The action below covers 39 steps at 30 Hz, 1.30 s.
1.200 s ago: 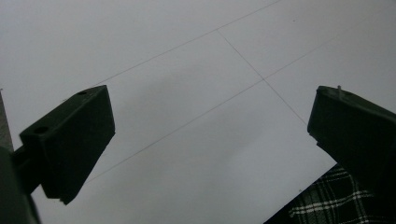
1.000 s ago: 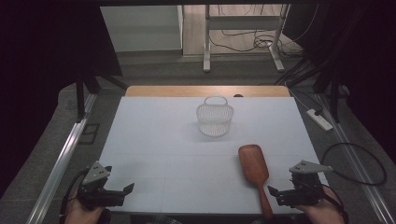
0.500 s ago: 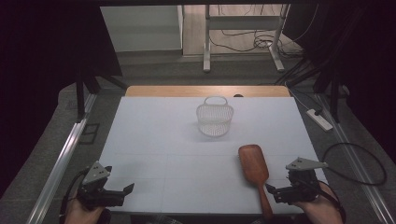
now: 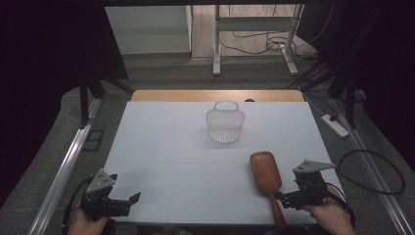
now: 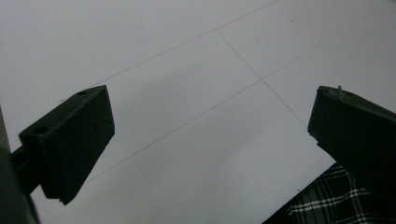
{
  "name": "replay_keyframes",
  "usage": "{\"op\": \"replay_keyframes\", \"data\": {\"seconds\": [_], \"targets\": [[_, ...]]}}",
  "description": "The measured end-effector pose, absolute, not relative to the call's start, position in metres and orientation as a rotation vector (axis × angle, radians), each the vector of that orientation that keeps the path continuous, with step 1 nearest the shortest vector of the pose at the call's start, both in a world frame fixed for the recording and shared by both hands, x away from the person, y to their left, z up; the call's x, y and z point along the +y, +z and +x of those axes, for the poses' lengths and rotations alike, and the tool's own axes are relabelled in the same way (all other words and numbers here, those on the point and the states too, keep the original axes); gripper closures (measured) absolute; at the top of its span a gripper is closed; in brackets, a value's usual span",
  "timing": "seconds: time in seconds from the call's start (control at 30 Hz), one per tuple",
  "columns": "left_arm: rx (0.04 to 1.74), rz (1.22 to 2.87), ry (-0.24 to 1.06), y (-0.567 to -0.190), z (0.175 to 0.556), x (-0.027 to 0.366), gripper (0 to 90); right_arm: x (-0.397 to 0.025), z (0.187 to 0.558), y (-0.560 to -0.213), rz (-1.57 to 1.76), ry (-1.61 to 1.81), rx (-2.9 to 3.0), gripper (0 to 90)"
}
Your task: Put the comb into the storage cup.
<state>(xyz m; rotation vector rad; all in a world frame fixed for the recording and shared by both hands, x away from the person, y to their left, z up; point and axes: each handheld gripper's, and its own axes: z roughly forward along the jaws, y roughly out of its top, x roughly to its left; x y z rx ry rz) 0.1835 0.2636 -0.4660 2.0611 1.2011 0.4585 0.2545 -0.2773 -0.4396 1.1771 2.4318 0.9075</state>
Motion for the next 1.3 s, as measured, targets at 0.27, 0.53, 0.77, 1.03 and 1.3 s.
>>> {"op": "replay_keyframes", "data": {"seconds": [0.27,0.53,0.77,1.03,1.3], "targets": [[1.199,2.06,0.455,-0.466,0.184,0.264,1.4,-0.272,0.26,-0.441,1.18,0.961,2.472,0.0],[1.197,2.061,0.453,-0.466,0.184,0.264,1.4,-0.266,0.266,-0.443,1.192,0.958,2.483,0.0],[1.194,2.062,0.452,-0.466,0.184,0.263,1.4,-0.257,0.271,-0.446,1.206,0.928,2.5,0.0],[1.188,2.064,0.451,-0.466,0.184,0.263,1.5,-0.247,0.276,-0.445,1.211,0.89,2.535,0.0],[1.184,2.066,0.45,-0.466,0.184,0.263,1.5,-0.238,0.281,-0.446,1.197,0.845,2.571,0.0]]}}
